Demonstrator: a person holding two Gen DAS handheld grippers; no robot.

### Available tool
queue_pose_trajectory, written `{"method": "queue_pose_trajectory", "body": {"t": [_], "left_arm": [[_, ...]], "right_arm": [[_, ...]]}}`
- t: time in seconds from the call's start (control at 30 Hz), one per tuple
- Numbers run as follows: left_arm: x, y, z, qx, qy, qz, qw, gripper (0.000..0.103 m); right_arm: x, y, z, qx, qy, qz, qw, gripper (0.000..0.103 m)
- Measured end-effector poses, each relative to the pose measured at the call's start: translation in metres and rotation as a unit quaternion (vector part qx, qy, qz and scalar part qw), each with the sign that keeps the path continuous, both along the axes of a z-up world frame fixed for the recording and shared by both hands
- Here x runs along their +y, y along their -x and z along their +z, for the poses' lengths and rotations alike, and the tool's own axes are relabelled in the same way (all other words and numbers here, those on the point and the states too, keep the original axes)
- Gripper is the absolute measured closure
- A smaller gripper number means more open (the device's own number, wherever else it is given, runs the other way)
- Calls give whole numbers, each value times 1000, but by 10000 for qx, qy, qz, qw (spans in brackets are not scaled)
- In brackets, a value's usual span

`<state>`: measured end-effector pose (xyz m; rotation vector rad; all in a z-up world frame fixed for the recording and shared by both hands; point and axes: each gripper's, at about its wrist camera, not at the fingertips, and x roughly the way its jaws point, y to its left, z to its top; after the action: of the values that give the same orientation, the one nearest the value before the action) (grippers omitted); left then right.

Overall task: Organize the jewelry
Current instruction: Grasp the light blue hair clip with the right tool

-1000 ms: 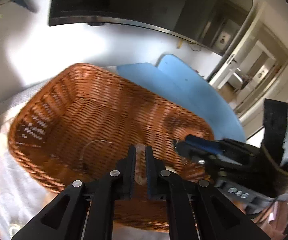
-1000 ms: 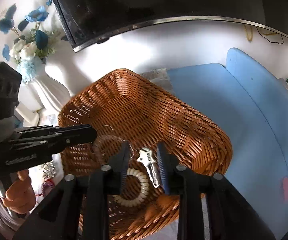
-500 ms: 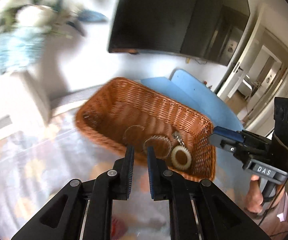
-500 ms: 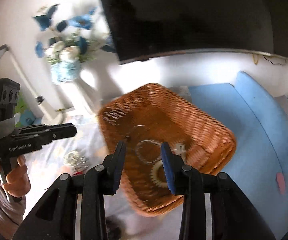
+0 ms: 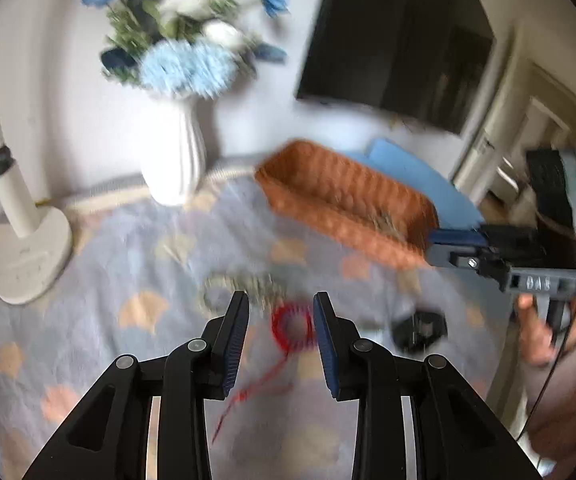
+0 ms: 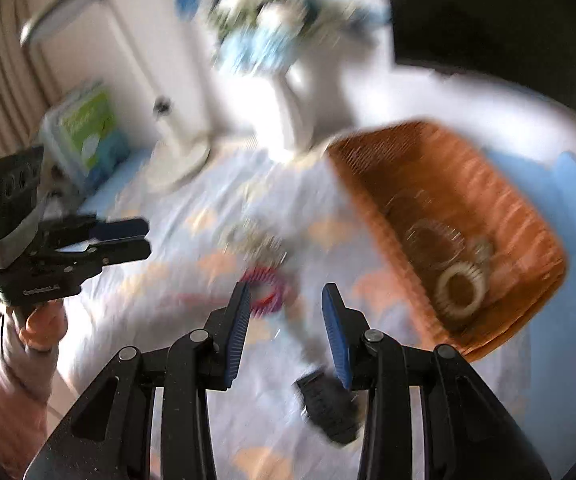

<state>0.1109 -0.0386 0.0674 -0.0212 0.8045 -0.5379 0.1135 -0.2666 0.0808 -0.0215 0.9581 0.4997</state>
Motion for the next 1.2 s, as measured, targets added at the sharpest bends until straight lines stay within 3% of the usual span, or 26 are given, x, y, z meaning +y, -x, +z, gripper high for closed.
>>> {"method": "queue_pose_trajectory", "body": {"t": [0.13,0.3,0.43,0.57,0.7,0.73,0.83,1.0,1.2], "left_arm": [[-1,12,-29,117,-389,-141,9991,69],[-21,14,-55,134,-839,-617,9945,69],[-38,17,-66,38,-1231,-949,9878,69],[-46,12,-73,36,-1297,-1178,9845,69],[-54,1,-76,83,-1308,-1404,9814,69],[-56,-1,-77,88,-1313,-1451,9806,69],[-65,-5,-75,47,-1361,-1623,9773,69],[-72,-6,-72,-44,-1402,-1771,9741,69],[-79,-2,-70,-124,-1396,-1962,9705,69]], "right_arm": [[31,3,-13,277,595,527,9964,63],[58,-9,-47,873,1376,1056,9810,63],[63,-20,-66,1260,1544,1316,9711,63],[67,-30,-83,1554,1752,1556,9597,63],[73,-31,-92,1485,2097,1691,9515,71],[73,-32,-93,1517,2134,1737,9494,81],[75,-30,-98,1540,2216,1831,9453,92],[79,-19,-100,1520,2102,1948,9459,93],[63,-7,-95,1627,1663,1725,9571,93]]}}
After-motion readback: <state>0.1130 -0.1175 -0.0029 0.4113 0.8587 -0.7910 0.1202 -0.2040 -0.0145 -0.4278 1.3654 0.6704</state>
